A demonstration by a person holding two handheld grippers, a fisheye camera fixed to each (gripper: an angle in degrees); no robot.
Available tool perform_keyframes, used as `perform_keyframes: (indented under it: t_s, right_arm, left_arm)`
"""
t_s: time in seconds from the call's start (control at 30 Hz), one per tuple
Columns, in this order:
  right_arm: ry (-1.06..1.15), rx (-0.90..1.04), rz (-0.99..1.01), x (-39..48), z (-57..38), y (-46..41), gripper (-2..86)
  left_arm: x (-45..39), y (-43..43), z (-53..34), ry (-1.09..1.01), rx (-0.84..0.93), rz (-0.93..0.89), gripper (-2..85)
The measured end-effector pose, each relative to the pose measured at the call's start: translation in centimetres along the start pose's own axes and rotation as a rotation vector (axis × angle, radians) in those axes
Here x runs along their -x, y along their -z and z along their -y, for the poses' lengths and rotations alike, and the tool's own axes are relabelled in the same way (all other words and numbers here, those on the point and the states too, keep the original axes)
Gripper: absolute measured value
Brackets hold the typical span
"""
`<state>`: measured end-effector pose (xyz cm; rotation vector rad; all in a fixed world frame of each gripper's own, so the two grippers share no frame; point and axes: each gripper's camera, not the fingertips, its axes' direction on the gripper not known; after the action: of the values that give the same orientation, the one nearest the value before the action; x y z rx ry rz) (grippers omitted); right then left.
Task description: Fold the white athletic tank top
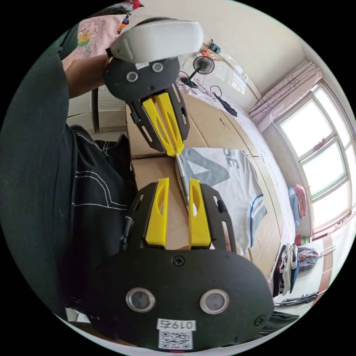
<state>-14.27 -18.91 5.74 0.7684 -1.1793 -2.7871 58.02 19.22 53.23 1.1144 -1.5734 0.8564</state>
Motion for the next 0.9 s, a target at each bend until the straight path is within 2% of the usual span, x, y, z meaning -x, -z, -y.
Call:
perform_keyframes:
  t_s: [0.23, 0.37, 0.63, 0.8, 0.9]
  right_arm:
    - [0.069, 0.003, -0.095, 2.9, 0.8, -2.4, 7.8]
    - [0.052, -0.025, -0.179, 3.9, 0.5, -2.7, 0.2]
    - [-0.094, -0.032, 0.004, 2.1, 0.0, -2.2, -0.8]
    - [-0.139, -0.046, 0.057, 2.0, -0.2, -2.0, -0.8]
    - [-0.153, -0.053, 0.062, 2.7, -0.2, -1.9, -0.5]
  left_arm:
    - [0.4, 1.6, -2.1, 0.048, -0.055, -0.018, 1.7]
    - [-0.1, 1.9, -3.2, 0.058, -0.062, -0.021, 2.8]
    - [-3.4, 2.6, -5.3, 0.003, -0.094, 0.053, 10.8]
    - [-5.6, 1.0, -5.0, -0.062, -0.031, 0.194, 9.3]
    - [-5.9, -0.2, -5.0, -0.056, -0.016, 0.236, 5.5]
